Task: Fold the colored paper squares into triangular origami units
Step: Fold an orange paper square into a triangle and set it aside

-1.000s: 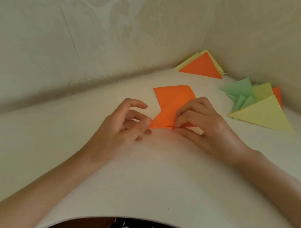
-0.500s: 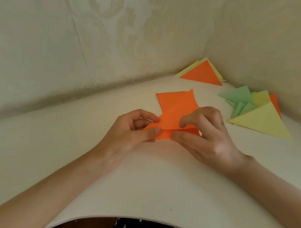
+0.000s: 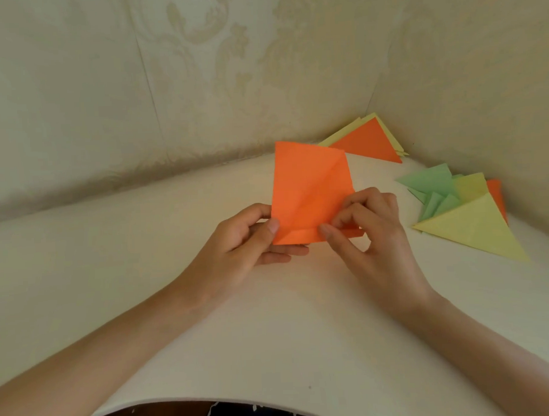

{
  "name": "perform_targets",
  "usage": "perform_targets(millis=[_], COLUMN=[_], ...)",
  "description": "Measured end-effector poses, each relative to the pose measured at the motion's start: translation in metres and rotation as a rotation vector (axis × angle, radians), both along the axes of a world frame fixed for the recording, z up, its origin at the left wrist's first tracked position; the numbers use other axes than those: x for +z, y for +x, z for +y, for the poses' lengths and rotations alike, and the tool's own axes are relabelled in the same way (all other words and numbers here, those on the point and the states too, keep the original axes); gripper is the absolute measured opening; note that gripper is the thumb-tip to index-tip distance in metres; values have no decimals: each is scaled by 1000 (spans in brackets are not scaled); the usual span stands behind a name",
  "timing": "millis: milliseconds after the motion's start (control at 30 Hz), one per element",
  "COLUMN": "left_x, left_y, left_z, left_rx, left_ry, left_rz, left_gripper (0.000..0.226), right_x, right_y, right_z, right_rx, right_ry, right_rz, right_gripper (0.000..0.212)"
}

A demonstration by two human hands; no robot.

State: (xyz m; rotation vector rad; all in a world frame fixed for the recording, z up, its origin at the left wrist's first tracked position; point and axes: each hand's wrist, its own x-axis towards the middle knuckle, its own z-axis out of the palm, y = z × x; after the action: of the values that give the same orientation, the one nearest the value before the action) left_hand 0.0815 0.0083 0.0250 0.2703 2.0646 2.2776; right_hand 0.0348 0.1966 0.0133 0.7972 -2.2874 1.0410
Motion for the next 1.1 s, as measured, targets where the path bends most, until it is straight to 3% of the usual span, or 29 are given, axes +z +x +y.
perform_targets(millis=[267,333,433,500,567,633,900,1100], left_x=[2,2,0,2,5,7,3,2], left_y=[3,2,-1,-4,-7,-7,-7,-7], left_z=[1,2,2,1,1,6,22,22], left_rx=[-20,5,98,177,224,234,151,123], left_ry=[-27,-51,-2,122,254,279,120,91], left_rz=[-30,-32,-57,-94,-136,-156,-134,-155], left_gripper=[29,23,17,17,16,14,19,13], right_x=[-4,-4,2,14,22,22,13,15], right_y=[-2,-1,1,6,8,11,9,10], right_z=[-1,-2,-2,-5,-8,-11,-17,-14], right_rx=[-12,-21,-158,-184,-20,142,149,147], right_ry=[47,64,-20,-336,-612,-625,-606,-801], right_rz=[50,54,-4,-313,-733,-980,-962,-991], right_gripper=[27,27,34,54,65,53,14,36])
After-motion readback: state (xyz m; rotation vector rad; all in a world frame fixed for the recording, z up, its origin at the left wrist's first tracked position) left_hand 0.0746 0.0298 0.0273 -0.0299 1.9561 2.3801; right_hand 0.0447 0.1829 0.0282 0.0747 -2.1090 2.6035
